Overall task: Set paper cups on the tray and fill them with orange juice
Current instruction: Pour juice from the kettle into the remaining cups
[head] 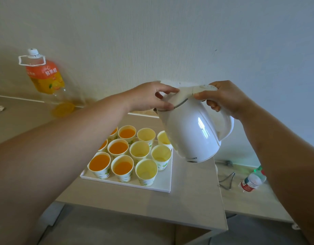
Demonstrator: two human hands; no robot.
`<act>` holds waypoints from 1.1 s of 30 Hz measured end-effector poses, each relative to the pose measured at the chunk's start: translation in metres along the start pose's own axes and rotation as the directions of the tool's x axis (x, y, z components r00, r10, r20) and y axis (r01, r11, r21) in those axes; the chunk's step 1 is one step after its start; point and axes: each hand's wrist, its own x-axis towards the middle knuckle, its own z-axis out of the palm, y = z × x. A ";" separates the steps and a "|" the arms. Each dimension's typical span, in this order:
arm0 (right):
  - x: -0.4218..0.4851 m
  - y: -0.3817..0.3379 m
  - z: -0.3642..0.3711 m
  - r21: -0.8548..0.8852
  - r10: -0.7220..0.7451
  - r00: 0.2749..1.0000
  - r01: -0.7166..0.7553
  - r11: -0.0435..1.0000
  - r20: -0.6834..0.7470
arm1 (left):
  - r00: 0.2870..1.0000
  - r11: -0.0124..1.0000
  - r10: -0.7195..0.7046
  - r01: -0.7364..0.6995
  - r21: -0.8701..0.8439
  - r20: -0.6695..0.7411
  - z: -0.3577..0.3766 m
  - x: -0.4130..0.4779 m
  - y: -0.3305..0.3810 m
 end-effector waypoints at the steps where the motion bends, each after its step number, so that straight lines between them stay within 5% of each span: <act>1: 0.000 0.000 0.000 -0.011 0.005 1.000 -0.005 1.000 0.004 | 1.000 1.000 -0.004 0.004 -0.009 0.006 0.001 0.000 0.000; 33: 0.010 -0.003 0.022 -0.221 0.057 0.995 -0.039 0.974 0.079 | 0.993 0.982 -0.101 0.109 -0.157 0.059 0.020 -0.003 -0.036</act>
